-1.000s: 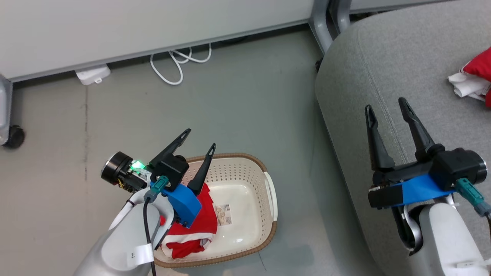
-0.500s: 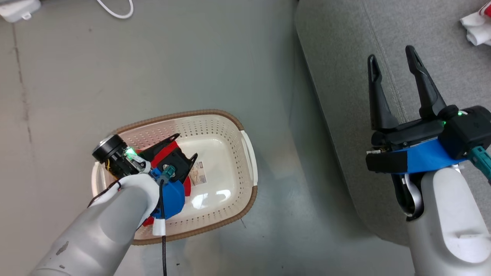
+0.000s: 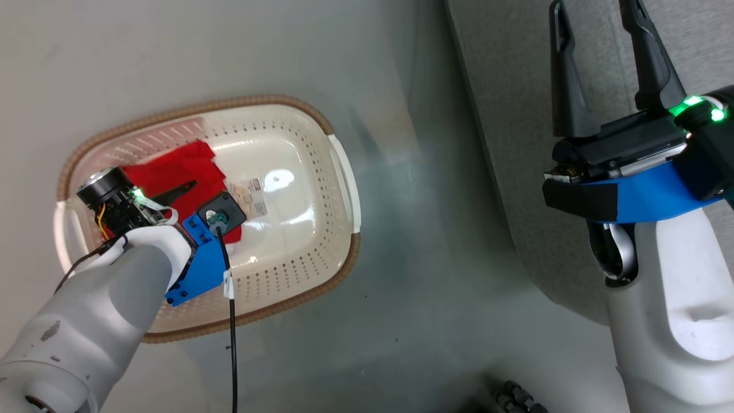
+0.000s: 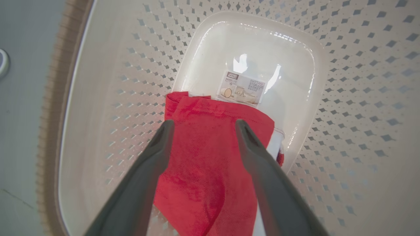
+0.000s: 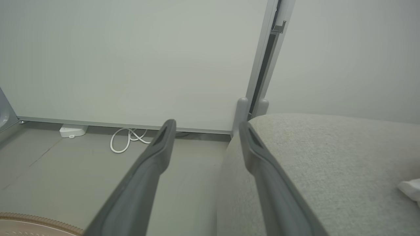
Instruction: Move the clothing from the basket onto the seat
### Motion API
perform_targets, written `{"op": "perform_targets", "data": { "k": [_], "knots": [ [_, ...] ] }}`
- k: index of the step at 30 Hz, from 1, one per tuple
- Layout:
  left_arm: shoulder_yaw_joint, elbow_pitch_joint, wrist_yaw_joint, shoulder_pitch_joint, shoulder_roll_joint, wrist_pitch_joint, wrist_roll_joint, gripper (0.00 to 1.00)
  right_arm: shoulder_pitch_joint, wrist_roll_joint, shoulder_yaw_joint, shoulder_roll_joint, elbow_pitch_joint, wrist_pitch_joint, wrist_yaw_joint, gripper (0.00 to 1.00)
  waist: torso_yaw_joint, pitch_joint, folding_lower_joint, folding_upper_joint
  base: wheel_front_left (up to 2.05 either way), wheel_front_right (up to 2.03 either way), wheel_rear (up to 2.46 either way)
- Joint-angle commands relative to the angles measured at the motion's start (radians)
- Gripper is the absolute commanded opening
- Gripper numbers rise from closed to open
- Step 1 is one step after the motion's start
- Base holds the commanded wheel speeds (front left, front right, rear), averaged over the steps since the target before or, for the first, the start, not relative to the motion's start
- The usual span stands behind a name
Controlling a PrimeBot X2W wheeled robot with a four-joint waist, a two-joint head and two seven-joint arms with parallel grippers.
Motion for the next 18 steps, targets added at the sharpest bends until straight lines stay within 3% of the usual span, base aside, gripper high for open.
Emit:
{"op": "perform_targets", "data": {
  "k": [1, 18],
  "knots": [
    [-0.004, 0.009, -0.001, -0.023, 0.003, 0.016, 0.0, 1.0, -0.024, -0.005, 0.002, 0.003, -0.016, -0.003, 0.0, 1.0, -0.013, 0.06, -0.0002, 0.0, 0.0, 0.0, 0.0],
    [-0.013, 0.065, -0.001, -0.146, 0.02, 0.18, 0.107, 1.0, -0.069, -0.04, 0.028, 0.003, -0.12, -0.003, 0.0, 1.0, -0.028, 0.243, -0.0002, 0.0, 0.0, 0.0, 0.0]
  ]
}}
